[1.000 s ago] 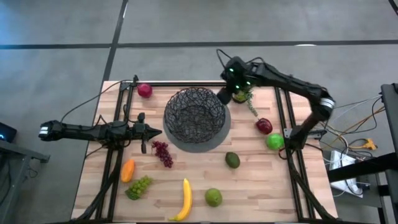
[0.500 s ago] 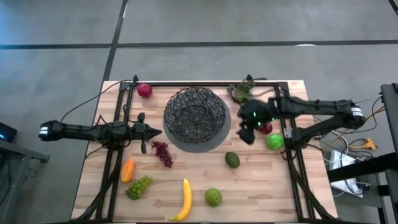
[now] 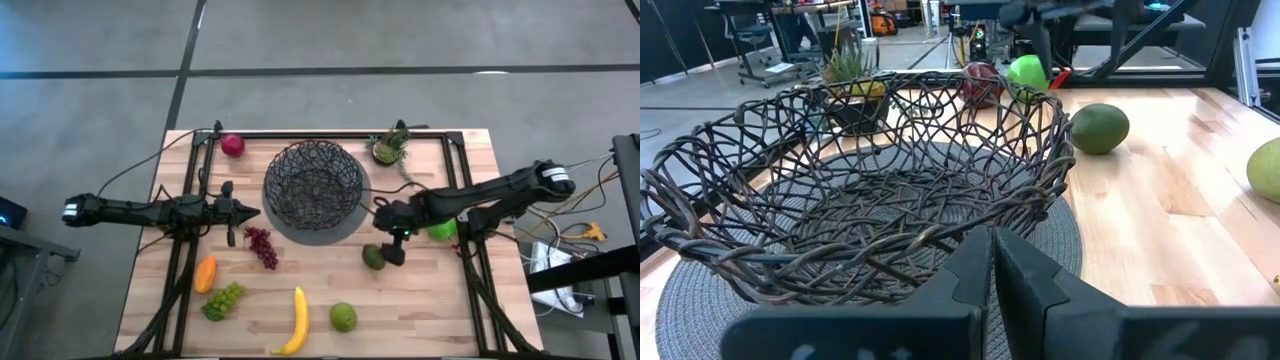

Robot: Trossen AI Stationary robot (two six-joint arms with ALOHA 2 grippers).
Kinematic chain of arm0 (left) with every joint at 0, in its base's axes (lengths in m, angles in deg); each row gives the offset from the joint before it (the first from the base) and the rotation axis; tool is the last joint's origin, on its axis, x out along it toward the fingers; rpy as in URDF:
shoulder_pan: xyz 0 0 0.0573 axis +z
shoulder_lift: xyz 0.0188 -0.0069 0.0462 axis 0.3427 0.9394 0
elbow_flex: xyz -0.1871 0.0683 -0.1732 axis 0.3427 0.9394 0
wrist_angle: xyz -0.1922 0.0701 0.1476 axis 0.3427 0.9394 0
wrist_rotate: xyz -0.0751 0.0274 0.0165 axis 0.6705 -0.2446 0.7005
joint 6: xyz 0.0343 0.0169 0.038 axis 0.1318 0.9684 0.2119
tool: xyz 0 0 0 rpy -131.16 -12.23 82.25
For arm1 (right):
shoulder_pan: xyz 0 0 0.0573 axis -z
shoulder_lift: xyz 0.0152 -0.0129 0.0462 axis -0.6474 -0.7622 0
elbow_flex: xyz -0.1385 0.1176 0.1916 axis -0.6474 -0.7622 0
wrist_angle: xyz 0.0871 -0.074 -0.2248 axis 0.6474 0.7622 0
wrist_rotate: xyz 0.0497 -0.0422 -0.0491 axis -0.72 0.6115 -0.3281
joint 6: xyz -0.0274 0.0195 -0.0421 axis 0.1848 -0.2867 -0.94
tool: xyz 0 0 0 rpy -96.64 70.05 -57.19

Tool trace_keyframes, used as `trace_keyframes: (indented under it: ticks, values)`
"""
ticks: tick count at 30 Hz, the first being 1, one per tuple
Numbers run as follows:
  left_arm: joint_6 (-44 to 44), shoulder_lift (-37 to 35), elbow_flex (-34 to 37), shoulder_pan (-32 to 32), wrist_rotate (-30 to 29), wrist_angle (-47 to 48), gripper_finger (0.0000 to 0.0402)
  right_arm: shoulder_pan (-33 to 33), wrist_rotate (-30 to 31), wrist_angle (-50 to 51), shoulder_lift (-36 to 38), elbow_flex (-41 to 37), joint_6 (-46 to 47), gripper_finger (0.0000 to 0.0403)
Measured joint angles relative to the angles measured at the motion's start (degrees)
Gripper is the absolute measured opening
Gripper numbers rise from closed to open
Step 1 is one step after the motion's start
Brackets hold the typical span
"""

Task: Build produce basket
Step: Put the green lime into the black basket

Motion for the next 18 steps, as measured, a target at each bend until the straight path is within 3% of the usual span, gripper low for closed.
trace_keyframes:
  ticks: [6, 18]
  values:
    - [0.0, 0.0, 0.0, 0.0, 0.0, 0.0, 0.0, 0.0, 0.2, -0.6, -8.3, 2.3, 7.5, 0.0368]
    - [0.0, 0.0, 0.0, 0.0, 0.0, 0.0, 0.0, -0.2, 0.3, -0.6, -22.5, 5.9, 7.6, 0.0365]
